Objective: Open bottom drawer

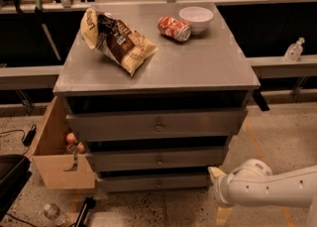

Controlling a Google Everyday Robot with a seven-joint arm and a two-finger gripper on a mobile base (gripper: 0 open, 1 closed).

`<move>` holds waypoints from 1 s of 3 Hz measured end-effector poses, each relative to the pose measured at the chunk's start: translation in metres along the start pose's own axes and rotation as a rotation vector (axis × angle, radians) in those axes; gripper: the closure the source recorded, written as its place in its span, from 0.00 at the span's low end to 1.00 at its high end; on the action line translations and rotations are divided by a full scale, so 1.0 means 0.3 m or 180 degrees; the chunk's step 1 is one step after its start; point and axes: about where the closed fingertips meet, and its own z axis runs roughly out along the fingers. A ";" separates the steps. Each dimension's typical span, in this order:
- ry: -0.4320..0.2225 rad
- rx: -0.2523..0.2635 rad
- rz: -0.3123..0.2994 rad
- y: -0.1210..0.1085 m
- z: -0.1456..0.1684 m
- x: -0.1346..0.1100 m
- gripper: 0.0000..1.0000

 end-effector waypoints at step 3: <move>0.0155 -0.0043 -0.0064 -0.032 0.059 0.031 0.00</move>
Offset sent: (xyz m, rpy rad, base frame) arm -0.0009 -0.0010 -0.0034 -0.0156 -0.0069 0.0374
